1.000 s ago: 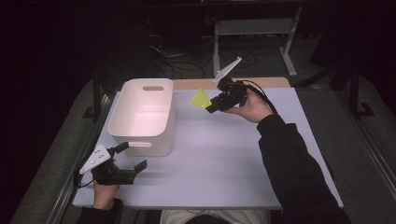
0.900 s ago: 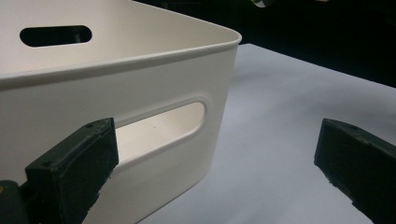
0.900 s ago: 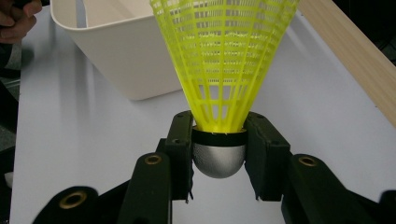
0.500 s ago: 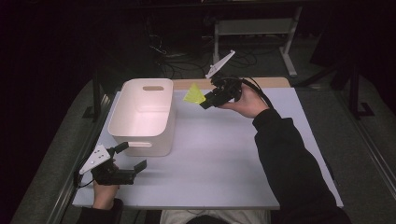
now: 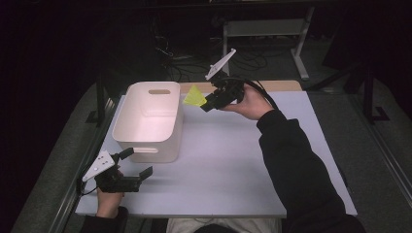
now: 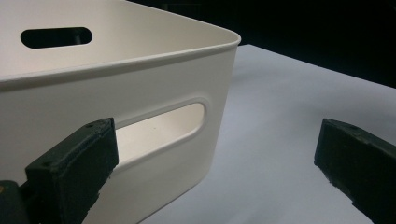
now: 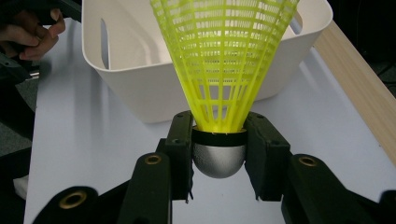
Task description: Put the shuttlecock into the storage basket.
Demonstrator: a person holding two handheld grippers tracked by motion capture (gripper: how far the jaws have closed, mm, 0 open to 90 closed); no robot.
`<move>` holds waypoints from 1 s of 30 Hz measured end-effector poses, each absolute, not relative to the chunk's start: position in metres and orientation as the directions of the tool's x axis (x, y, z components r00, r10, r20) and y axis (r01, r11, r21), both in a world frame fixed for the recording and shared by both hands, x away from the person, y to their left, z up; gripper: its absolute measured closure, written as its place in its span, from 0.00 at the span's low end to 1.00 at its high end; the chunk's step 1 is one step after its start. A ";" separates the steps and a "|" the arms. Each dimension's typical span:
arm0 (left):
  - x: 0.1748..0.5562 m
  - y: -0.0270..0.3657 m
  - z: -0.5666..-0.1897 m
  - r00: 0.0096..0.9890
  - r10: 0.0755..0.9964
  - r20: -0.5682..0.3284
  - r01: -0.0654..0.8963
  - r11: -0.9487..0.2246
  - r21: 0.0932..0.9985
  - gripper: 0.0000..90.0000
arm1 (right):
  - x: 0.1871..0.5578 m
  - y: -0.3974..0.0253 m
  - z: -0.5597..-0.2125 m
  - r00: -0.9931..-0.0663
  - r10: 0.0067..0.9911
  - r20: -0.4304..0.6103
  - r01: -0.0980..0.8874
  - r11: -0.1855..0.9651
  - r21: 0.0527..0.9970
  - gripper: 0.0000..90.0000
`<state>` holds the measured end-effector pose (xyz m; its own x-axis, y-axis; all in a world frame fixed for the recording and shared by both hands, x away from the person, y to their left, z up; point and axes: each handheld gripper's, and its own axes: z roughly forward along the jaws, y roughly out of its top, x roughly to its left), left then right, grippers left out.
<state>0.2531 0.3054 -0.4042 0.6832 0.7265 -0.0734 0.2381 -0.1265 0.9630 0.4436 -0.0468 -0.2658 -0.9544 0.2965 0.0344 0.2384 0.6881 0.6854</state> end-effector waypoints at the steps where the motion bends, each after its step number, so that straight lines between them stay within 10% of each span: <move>1: 0.253 0.305 -0.404 0.683 0.727 -0.074 0.238 -0.125 0.963 0.00 | 0.443 -0.045 -0.265 -0.955 0.295 0.035 0.238 0.689 0.685 0.70; 30: 0.253 0.306 -0.404 0.687 0.723 -0.076 0.239 -0.126 0.963 0.00 | 0.445 0.005 -0.250 -0.975 0.220 0.014 0.173 0.723 0.668 0.70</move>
